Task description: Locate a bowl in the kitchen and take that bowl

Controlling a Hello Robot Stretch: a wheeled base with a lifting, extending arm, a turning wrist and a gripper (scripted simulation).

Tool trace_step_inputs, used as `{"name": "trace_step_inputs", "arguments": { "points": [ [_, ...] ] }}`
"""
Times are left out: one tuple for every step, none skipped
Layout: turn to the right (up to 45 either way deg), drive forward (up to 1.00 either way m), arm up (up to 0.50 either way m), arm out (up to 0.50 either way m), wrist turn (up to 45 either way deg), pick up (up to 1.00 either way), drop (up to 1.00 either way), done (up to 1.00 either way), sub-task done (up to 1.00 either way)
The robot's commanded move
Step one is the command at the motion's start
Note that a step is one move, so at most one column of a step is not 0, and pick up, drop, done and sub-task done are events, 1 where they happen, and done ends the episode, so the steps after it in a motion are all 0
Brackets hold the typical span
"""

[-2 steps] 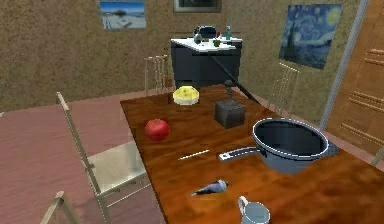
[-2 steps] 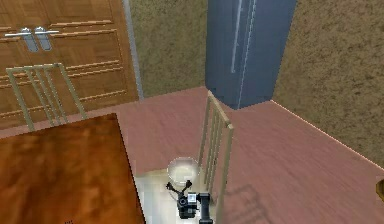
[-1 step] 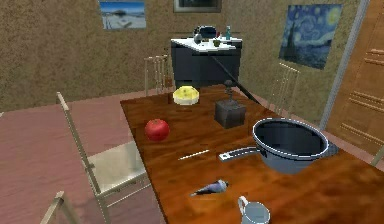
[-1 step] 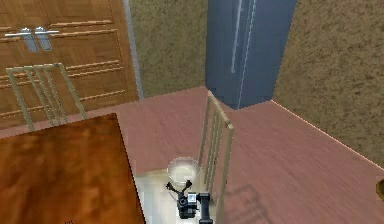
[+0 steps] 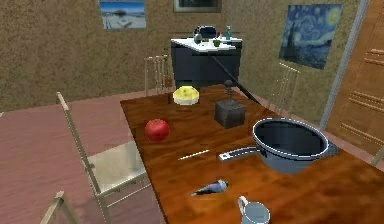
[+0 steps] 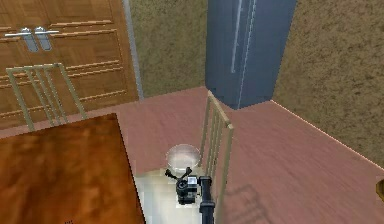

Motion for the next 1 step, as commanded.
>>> {"name": "trace_step_inputs", "arguments": {
  "points": [
    [0.0,0.00,0.00,0.00,0.0,0.00,0.00,1.00,0.00]
  ]
}}
